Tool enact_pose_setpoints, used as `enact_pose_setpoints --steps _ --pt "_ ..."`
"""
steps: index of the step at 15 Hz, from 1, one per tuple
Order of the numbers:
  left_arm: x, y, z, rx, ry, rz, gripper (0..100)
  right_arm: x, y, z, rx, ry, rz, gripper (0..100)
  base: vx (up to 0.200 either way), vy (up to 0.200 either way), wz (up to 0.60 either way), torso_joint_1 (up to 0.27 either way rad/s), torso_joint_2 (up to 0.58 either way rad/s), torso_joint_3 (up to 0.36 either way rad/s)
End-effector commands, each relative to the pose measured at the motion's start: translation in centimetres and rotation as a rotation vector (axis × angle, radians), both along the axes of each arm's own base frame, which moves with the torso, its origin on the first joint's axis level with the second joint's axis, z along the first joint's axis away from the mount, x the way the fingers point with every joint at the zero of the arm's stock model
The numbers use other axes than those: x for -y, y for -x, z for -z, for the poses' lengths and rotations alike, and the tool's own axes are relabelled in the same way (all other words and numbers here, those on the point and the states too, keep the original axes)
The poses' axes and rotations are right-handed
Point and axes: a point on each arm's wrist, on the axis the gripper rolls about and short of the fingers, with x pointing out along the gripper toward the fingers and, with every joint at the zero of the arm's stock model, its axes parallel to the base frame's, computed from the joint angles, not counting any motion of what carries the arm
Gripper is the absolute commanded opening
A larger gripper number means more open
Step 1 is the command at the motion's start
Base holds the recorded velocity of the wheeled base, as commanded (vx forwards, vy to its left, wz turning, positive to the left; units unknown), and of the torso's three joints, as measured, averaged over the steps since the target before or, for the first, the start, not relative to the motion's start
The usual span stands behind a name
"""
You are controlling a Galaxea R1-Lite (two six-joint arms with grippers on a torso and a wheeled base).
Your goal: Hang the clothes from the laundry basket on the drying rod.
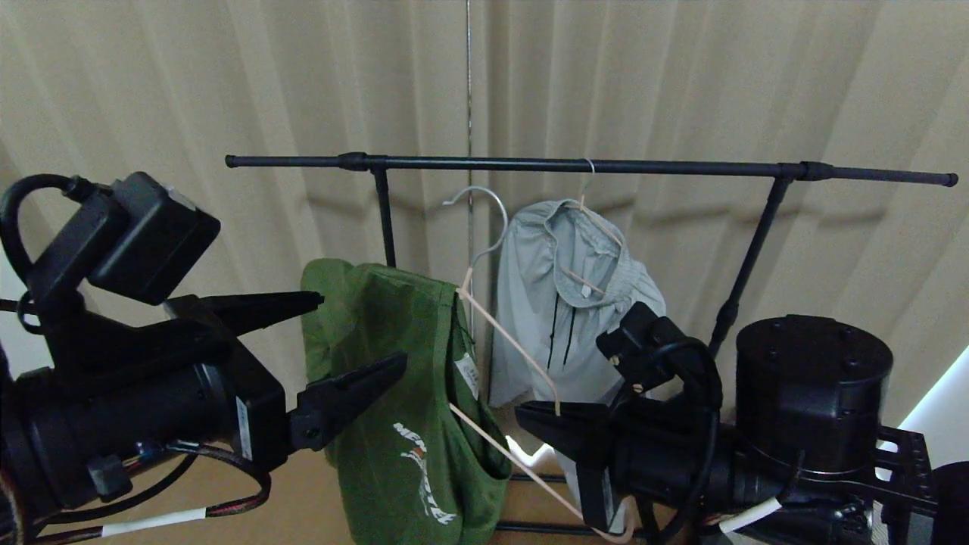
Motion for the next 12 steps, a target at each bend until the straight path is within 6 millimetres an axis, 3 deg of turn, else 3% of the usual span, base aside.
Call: enact_pose_setpoints --steps 1,6,12 --pt "-1.4 -0.7 1.4 0.047 -0.079 -0.062 100 1.4 0.6 -0.8 0.014 -0.013 0.015 0 0.000 0.000 0.00 0.000 0.00 0.000" --pt "-3.0 -2.6 2.7 0.265 -0.150 0.010 100 3.9 2.7 -2.3 0.018 0.025 0.003 0 0.000 0.000 0.00 0.000 0.00 0.000" --pt "-1.9 -4.6 4.1 0.358 -0.365 0.139 100 5.1 4.1 -1.8 0.022 0.041 -0.024 0 0.000 0.000 0.00 0.000 0.00 0.000"
